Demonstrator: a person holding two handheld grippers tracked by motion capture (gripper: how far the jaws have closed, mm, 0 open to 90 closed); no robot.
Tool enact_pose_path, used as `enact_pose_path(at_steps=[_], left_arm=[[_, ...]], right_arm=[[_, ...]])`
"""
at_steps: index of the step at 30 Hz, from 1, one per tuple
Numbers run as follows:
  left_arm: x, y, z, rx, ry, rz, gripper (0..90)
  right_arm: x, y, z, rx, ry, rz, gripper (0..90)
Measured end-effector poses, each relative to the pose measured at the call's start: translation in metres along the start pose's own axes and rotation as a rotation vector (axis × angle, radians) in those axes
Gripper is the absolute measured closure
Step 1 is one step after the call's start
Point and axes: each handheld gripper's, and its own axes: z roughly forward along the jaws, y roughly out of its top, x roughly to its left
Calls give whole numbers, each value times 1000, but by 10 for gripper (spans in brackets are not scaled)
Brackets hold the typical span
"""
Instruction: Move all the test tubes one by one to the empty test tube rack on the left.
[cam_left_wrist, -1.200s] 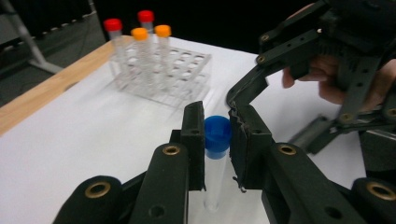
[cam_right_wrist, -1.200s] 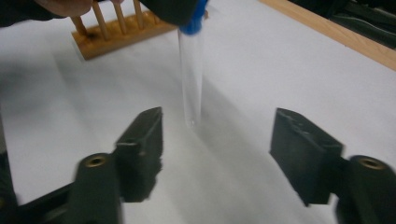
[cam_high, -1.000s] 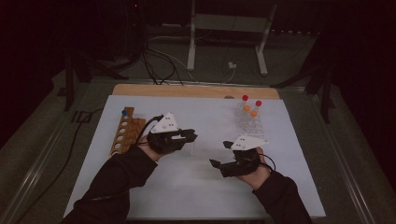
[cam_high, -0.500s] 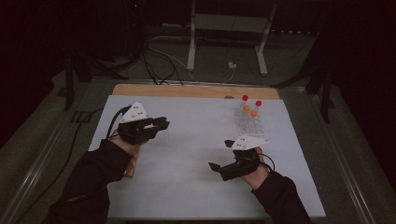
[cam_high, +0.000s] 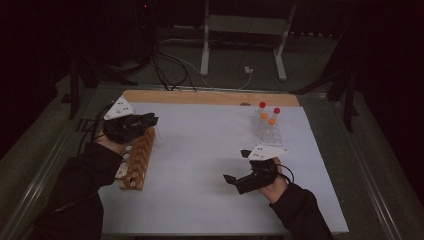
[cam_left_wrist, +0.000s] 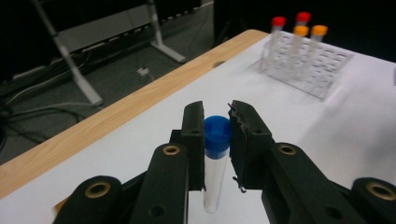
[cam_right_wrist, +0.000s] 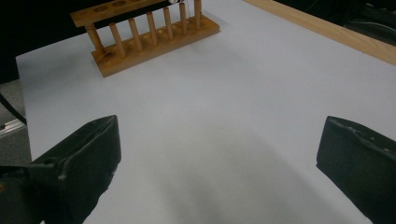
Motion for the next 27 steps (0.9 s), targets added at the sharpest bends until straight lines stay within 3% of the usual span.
enact_pose_path(at_steps=[18,27], left_arm=[[47,-16,-21,6,154,-76,776],[57,-32,-15,23,186,-114,776]], right_arm=[[0,-1,2,8,2,-4,0],[0,-1,1,6,1,2,0]])
